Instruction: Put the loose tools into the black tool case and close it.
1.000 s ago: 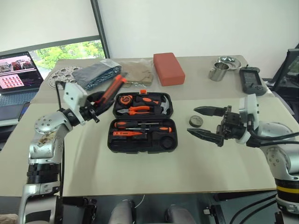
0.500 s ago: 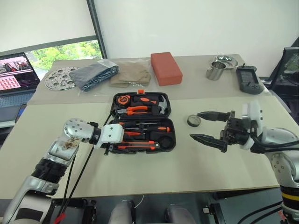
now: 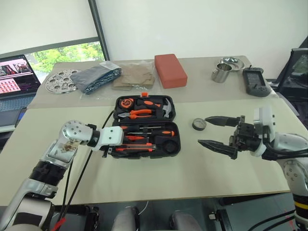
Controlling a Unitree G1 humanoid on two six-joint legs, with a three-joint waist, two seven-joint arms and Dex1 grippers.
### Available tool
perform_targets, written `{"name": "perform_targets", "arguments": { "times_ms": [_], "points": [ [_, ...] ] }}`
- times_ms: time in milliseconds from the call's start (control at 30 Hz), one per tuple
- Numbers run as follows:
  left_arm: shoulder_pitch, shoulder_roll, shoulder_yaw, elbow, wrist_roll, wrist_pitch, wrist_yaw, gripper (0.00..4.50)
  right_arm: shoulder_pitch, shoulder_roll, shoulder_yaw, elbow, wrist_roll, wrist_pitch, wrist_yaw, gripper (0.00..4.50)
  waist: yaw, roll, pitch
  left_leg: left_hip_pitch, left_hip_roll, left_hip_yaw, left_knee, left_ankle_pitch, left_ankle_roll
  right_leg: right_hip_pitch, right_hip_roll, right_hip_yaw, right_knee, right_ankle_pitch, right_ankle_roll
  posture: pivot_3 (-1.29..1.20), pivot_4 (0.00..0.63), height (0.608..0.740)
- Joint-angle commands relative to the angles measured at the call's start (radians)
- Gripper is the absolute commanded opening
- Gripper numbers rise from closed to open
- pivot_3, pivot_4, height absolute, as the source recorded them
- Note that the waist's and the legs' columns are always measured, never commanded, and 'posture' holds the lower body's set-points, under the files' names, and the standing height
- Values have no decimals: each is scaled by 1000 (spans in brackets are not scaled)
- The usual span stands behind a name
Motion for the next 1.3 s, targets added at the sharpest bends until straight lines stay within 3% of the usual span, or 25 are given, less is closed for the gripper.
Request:
{"name": "perform_targets", "arguments": {
  "times_ms": [33, 367, 1067, 1133, 1300],
  "points": [
    [3, 7, -12, 35, 11, -13, -26, 1806, 3, -22, -40, -22, 25, -4, 20, 4500, -1, 0, 0, 0, 0, 0, 0, 0, 0, 0, 0, 0, 0, 0, 0, 0, 150, 740],
    [-63, -96, -33, 242, 29, -81, -29, 1806, 7, -17, -38, -3, 11, -29, 47, 4500, 7, 4, -3, 1, -1, 0, 1, 0, 0, 2, -1, 0, 0, 0, 0, 0, 150, 740],
    [-138, -130, -86, 189, 59, -5, -100, 1806, 22, -14, -44, -27, 11, -38, 26, 4500, 22, 4, -3, 0, -2, 0, 2, 0, 0, 2, -1, 0, 0, 0, 0, 0, 150, 740],
    [-135, -131, -84, 187, 59, -4, -94, 2805, 26, -16, -47, -31, 12, -36, 24, 4500, 22, 4, -3, 0, -2, 0, 2, 0, 0, 2, -1, 0, 0, 0, 0, 0, 150, 740],
    [-148, -147, -59, 203, 65, -36, -37, 4482, 31, -17, -47, -37, 16, -33, 21, 4500, 21, 4, -3, 0, -2, 0, 2, -1, 1, 2, -1, 0, 0, 0, 0, 0, 150, 740]
  ]
}}
